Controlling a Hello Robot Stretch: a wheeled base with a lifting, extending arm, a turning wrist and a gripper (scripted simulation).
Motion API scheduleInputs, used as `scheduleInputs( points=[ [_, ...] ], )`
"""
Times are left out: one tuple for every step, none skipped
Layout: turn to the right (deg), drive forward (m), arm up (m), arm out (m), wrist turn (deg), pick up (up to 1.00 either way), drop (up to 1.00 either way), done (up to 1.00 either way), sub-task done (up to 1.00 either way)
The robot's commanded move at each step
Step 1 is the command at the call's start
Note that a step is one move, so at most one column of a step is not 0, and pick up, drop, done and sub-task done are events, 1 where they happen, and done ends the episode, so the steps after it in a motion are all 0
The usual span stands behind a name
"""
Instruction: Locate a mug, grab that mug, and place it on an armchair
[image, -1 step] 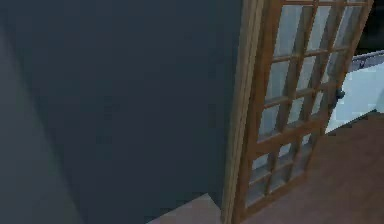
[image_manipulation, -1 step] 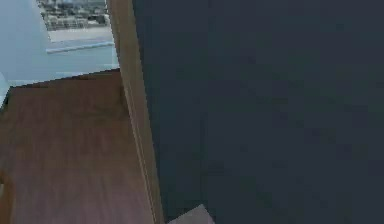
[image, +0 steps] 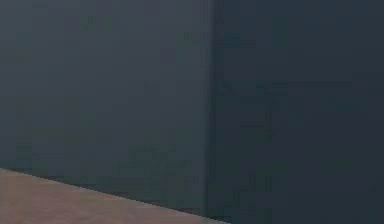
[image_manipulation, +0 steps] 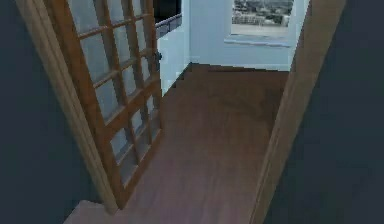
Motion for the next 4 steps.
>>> scheduleInputs(
  points=[
    [-45.0, 0.00, 0.00, 0.00, 0.0, 0.00, 0.00, 0.00, 0.00],
    [-27.0, 0.00, 0.00, 0.00, 0.0, 0.00, 0.00, 0.00, 0.00],
    [0.0, 1.00, 0.00, 0.00, 0.0, 0.00, 0.00, 0.00, 0.00],
    [-3.0, 0.00, 0.00, 0.00, 0.0, 0.00, 0.00, 0.00, 0.00]
  ],
)
